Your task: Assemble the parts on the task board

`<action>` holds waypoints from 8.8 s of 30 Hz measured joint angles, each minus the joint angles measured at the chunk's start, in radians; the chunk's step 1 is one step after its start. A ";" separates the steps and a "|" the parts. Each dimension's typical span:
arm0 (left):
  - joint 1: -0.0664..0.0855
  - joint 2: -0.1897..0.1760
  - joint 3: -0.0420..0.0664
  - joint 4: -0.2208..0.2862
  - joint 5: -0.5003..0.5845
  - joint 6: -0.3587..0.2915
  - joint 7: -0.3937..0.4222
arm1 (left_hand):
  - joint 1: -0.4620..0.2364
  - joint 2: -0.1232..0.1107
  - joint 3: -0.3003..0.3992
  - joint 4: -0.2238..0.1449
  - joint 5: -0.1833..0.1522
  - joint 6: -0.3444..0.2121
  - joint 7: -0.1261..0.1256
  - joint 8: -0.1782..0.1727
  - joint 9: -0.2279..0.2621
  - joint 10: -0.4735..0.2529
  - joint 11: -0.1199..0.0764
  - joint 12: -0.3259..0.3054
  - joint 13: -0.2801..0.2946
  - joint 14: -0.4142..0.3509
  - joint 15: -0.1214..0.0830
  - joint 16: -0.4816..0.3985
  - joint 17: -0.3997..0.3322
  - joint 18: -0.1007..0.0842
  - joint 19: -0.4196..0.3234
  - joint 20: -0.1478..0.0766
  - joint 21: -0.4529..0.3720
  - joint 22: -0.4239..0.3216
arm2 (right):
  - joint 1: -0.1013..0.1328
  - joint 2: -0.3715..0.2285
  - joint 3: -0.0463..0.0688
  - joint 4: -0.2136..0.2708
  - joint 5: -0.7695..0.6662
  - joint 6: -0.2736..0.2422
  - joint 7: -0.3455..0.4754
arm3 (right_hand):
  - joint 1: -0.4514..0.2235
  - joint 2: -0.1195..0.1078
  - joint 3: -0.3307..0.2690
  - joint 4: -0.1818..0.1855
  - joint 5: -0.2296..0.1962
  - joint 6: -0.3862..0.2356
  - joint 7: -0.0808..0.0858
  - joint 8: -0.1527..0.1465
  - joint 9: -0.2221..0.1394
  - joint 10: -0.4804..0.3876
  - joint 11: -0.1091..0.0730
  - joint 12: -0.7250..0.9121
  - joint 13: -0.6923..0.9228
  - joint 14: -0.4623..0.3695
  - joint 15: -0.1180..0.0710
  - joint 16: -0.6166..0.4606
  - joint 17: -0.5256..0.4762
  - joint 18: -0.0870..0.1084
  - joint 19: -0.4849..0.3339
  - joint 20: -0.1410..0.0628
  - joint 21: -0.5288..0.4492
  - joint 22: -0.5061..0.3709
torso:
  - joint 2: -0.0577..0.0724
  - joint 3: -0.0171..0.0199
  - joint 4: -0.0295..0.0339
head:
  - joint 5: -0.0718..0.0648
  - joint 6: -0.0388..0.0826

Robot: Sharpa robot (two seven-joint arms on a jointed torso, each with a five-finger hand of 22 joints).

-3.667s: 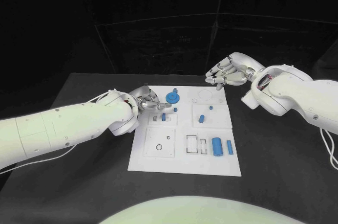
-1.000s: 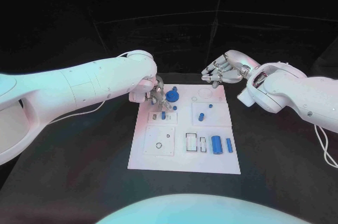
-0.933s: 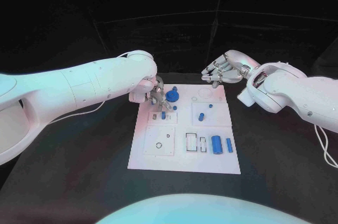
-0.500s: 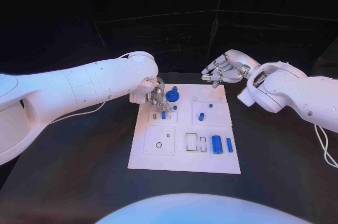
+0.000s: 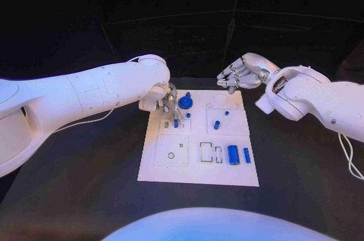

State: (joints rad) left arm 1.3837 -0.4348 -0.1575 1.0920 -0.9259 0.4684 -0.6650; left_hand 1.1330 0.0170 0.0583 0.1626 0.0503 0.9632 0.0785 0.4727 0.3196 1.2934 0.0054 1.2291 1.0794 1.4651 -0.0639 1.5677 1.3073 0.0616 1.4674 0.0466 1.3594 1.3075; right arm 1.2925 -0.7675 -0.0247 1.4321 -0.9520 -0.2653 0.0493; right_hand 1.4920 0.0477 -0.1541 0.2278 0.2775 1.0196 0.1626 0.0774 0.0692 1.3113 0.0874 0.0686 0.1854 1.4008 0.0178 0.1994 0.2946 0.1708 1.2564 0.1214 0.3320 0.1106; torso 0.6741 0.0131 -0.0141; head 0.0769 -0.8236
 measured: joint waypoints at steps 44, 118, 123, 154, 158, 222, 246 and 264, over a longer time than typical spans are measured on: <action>-0.002 -0.008 -0.004 0.005 0.031 0.000 0.010 | 0.146 0.006 0.183 -0.086 0.077 0.045 -0.016 -0.034 -0.010 0.011 -0.018 -0.011 -0.001 0.000 0.000 0.000 0.000 0.000 -0.004 -0.004 0.006 0.000 | 0.000 0.001 0.000 -0.003 0.002 0.002 0.001 | 0.000 0.000 -0.003 0.003 0.005 0.000 0.000 0.000 0.000 0.000 0.000 0.000 -0.001 0.000 0.000 0.000 0.000 0.000 0.000 0.000 -0.004 -0.001 | 0.000 -0.0002 0.0011 | -0.002 -0.007; -0.169 -0.304 -0.029 0.433 -0.134 -0.861 0.199 | 0.011 -0.078 0.429 -0.166 0.093 0.048 -0.019 0.039 0.053 0.058 -0.025 -0.002 0.016 0.000 -0.007 0.000 0.000 0.000 0.000 -0.007 0.028 0.000 | 0.000 -0.013 0.000 -0.010 0.010 0.004 0.005 | 0.000 0.000 0.000 0.005 0.009 0.000 0.000 0.000 0.000 0.000 0.000 0.000 -0.001 0.000 0.000 0.000 -0.001 0.000 0.000 0.000 -0.004 -0.002 | -0.011 0.0030 0.0247 | -0.006 -0.020; -0.169 -0.300 -0.029 0.428 -0.135 -0.859 0.196 | 0.009 -0.080 0.438 -0.173 0.093 0.048 -0.019 0.039 0.053 0.059 -0.027 -0.002 0.016 0.000 -0.007 0.000 0.000 0.000 0.000 -0.007 0.028 0.000 | 0.000 -0.013 0.000 -0.010 0.011 0.004 0.006 | 0.000 0.000 0.000 0.005 0.009 0.000 0.000 0.000 0.000 0.000 0.000 0.000 -0.001 0.000 0.000 0.000 -0.001 0.000 0.000 0.000 -0.004 -0.002 | -0.011 0.0032 0.0239 | -0.007 -0.020; -0.167 -0.282 -0.027 0.418 -0.139 -0.817 0.189 | 0.006 -0.083 0.440 -0.172 0.089 0.050 -0.021 0.051 0.060 0.063 -0.023 -0.002 0.018 0.000 -0.007 0.000 0.000 0.000 0.000 -0.007 0.028 0.001 | 0.000 -0.014 0.000 -0.010 0.011 0.004 0.007 | 0.000 0.000 -0.004 0.009 0.013 0.000 0.000 0.000 0.000 0.000 0.000 0.000 -0.001 0.000 0.000 0.000 0.000 0.000 0.000 0.000 -0.004 -0.003 | -0.011 0.0038 0.0247 | -0.011 -0.024; -0.167 -0.284 -0.027 0.419 -0.139 -0.813 0.188 | 0.003 -0.086 0.442 -0.171 0.089 0.050 -0.021 0.051 0.060 0.063 -0.024 -0.002 0.018 0.000 -0.007 0.000 0.000 0.000 0.000 -0.007 0.028 0.000 | 0.000 -0.014 0.000 -0.010 0.011 0.004 0.007 | 0.000 0.000 -0.004 0.009 0.013 0.000 0.000 0.000 0.000 0.000 0.000 0.000 -0.001 0.000 0.000 0.000 0.000 0.000 0.000 0.000 -0.004 -0.003 | -0.011 0.0039 0.0249 | -0.011 -0.026; -0.171 -0.261 -0.029 0.385 -0.128 -0.781 0.174 | -0.237 -0.159 0.469 -0.103 0.085 0.069 -0.063 0.158 0.095 0.099 -0.056 0.046 0.077 0.000 -0.029 0.000 0.000 0.000 -0.002 -0.027 0.040 0.000 | 0.000 -0.017 0.000 -0.010 0.011 0.004 0.008 | 0.000 0.000 -0.001 0.012 0.013 0.000 0.000 0.000 0.000 -0.004 0.004 0.000 -0.001 0.000 0.000 -0.004 0.000 0.000 0.003 0.003 -0.008 -0.004 | -0.011 0.0039 0.0244 | -0.013 -0.021; -0.162 -0.307 -0.002 0.432 -0.124 -0.779 0.175 | -0.228 -0.140 0.259 -0.046 0.085 0.063 -0.061 0.174 0.092 0.099 -0.056 0.051 0.083 0.000 -0.029 0.000 0.000 0.000 0.002 -0.030 0.040 0.000 | 0.000 -0.017 0.000 -0.011 0.011 0.004 0.009 | 0.000 0.000 -0.002 0.013 0.013 0.000 0.000 0.000 0.000 -0.004 0.004 0.000 -0.001 0.000 0.000 -0.004 0.000 0.000 0.003 0.003 -0.008 -0.004 | -0.011 0.0032 0.0256 | -0.016 -0.017; -0.029 -0.206 0.065 0.179 -0.067 -0.391 0.133 | -0.149 -0.097 0.087 0.017 0.085 -0.082 0.003 0.093 0.032 -0.038 0.002 -0.092 -0.118 -0.002 0.002 0.000 0.000 0.000 -0.002 -0.005 -0.043 0.000 | 0.000 -0.010 0.000 -0.018 0.012 0.004 0.009 | 0.000 0.000 -0.004 0.015 0.013 0.000 0.000 0.000 0.000 -0.004 0.004 0.000 -0.001 0.000 0.000 -0.004 0.000 0.000 0.003 0.003 -0.008 -0.005 | -0.010 0.0038 0.0227 | -0.014 -0.001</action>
State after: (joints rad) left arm 1.3550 -0.6410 -0.0927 1.2714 -0.9933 0.0775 -0.5322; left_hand 0.9835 -0.0799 0.1452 0.1792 0.1354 0.8807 0.0820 0.5657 0.3518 1.2557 0.0071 1.1374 0.9615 1.4635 -0.0621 1.5677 1.3073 0.0617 1.4654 0.0413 1.3168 1.3074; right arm 1.2921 -0.7771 -0.0251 1.4139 -0.9403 -0.2609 0.0582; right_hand 1.4920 0.0477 -0.1577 0.2426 0.2906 1.0196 0.1626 0.0774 0.0693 1.3076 0.0911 0.0686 0.1841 1.4008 0.0178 0.1951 0.2943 0.1709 1.2598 0.1248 0.3243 0.1056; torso 0.6645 0.0170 0.0086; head 0.0629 -0.8242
